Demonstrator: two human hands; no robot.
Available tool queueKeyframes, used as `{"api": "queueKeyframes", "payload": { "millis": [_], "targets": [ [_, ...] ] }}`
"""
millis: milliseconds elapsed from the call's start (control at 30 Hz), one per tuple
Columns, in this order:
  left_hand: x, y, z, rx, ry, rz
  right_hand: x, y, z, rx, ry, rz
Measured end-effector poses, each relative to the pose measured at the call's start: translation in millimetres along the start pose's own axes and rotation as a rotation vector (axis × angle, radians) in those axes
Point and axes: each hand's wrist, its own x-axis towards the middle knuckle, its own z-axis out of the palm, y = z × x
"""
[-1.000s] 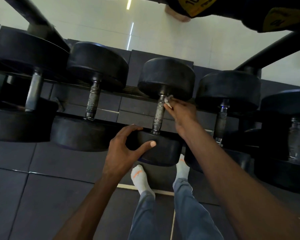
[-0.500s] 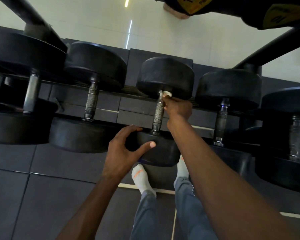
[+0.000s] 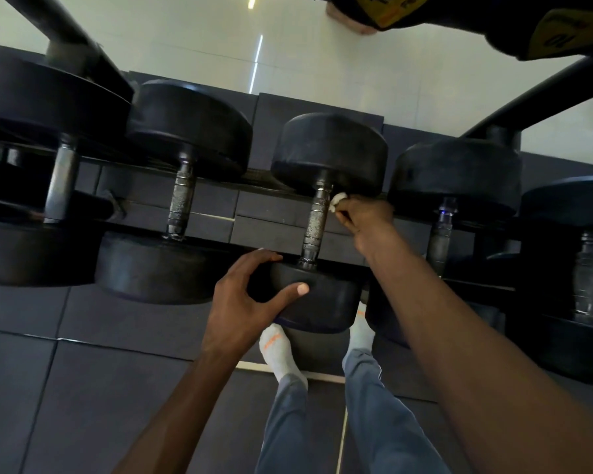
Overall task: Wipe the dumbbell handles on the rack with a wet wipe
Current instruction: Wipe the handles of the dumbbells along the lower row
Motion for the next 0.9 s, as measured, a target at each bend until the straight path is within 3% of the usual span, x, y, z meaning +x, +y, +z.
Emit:
{"api": "queueKeyframes", "payload": {
  "millis": [133, 233, 300, 400, 533, 900],
  "targets": [
    [0.7, 1.5, -0.7, 0.003, -0.008, -0.005, -8.4, -5.7, 5.6, -0.055, -0.099, -0.073],
    [1.3, 1.4, -0.5, -0.004, -0.001, -0.012, -11.3, 1.9, -3.5, 0.035, -0.249, -0.084],
    [1.3, 1.1, 0.5, -0.007, 0.004, -0.009, -9.9, 9.5, -4.5, 0.089, -0.239, -0.101],
    [1.6, 0.9, 0.4, -0.009, 0.002, -0.01, -2.7, 8.4, -0.5, 0.159, -0.233, 0.054],
    [2.1, 0.7, -1.2, 0.0, -0.012, -0.008, 5.8, 14.7, -3.1, 0.262, -0.433, 0.301],
    [2.1, 6.3, -2.0, 0.012, -0.028, 0.003, -2.4, 30.9, -26.5, 0.029, -0.668, 0.191]
  ]
}}
